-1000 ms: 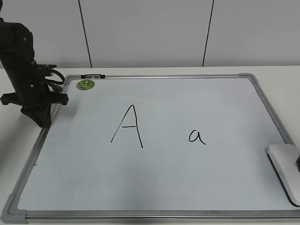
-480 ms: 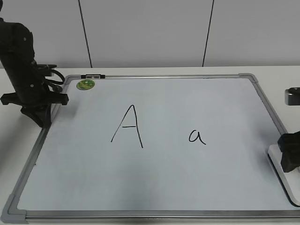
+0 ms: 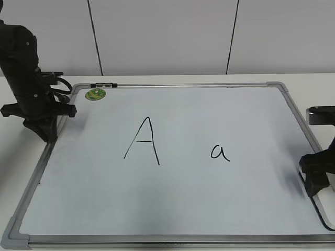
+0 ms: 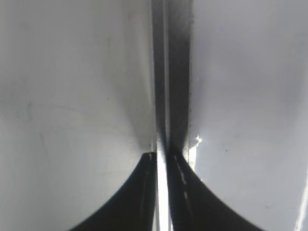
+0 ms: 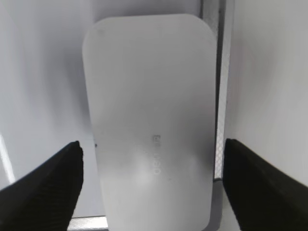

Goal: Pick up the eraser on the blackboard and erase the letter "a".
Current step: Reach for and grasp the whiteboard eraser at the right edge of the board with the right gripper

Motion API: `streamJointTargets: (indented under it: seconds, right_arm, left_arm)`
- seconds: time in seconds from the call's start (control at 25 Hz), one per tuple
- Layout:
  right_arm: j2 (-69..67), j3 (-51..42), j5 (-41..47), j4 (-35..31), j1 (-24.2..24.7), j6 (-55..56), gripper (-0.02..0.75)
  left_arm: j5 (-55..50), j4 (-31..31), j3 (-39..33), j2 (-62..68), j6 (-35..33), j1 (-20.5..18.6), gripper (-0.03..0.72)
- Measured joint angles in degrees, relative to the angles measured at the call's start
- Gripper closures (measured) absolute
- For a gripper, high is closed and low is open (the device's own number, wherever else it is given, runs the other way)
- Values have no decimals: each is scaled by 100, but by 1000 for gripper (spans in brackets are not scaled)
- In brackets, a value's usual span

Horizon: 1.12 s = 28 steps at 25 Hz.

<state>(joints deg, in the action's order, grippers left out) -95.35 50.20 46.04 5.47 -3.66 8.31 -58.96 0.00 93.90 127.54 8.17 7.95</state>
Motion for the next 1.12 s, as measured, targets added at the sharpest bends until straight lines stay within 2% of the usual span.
streamJointTargets:
  seconds: [0.24, 0.56, 0.84, 1.12]
  right_arm:
    - [-221, 13, -69, -180, 227, 0, 61]
    - [-529, 26, -215, -547, 246, -320, 76]
    - [-550, 26, -220, -547, 250, -348, 193]
    - [-550, 26, -220, -547, 250, -355, 202]
  left_arm:
    - [0, 0, 0, 0, 0, 0, 633]
    - [0, 0, 0, 0, 0, 0, 633]
    - [0, 0, 0, 0, 0, 0, 633]
    - [0, 0, 0, 0, 0, 0, 633]
